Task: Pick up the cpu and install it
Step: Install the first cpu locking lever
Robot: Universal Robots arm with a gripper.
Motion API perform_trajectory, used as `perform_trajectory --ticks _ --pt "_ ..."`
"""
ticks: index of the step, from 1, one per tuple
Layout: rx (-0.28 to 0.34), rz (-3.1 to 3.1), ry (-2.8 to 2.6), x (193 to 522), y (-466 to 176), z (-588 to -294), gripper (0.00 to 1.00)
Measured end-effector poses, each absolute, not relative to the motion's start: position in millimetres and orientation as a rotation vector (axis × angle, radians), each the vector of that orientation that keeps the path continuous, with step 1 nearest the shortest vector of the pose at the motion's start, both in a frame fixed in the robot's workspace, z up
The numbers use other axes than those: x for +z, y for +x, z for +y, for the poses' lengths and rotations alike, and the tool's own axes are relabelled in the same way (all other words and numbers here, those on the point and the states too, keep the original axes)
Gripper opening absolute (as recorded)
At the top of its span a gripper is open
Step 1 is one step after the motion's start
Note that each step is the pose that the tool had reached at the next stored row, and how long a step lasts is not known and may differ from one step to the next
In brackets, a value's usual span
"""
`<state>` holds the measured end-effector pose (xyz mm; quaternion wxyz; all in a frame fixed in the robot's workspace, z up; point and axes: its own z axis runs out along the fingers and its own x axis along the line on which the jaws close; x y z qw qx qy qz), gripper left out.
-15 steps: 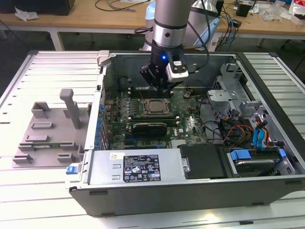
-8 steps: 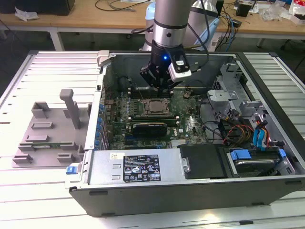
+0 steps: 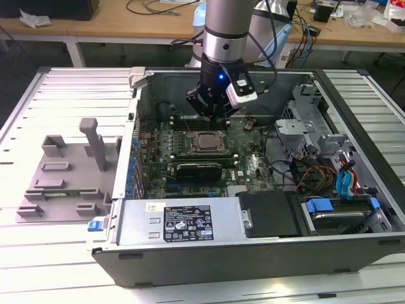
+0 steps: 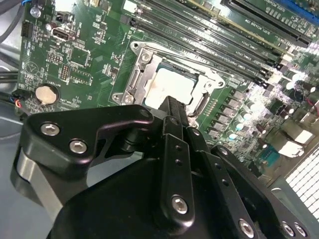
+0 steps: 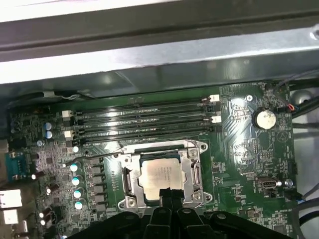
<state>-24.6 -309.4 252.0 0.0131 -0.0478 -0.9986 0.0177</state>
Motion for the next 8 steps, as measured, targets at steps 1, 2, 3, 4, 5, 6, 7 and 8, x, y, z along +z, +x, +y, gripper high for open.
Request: perform_trajectory --ticks 1,2,3,4,5,6,7,8 --pt "0.055 -3.113 -0.123 252.0 -24.6 -309.3 0.11" --pt "0.044 -3.114 -0.09 252.0 -24.6 -309.3 0.11" --pt "0.026 -3.114 -0.089 251.9 -24.6 -309.2 0.11" --pt "0.023 -3.114 -0.089 252.0 -24.6 -309.3 0.11" --pt "0.022 -3.117 -0.089 251.8 -24.6 -309.2 0.11" --pt "0.022 -3.149 -0.09 251.7 -24.6 -309.3 0.11" --pt "0.021 -3.16 -0.091 251.6 -24.6 -309.2 0.11" --pt "0.021 -3.16 -0.091 251.6 -25.1 -309.3 0.11"
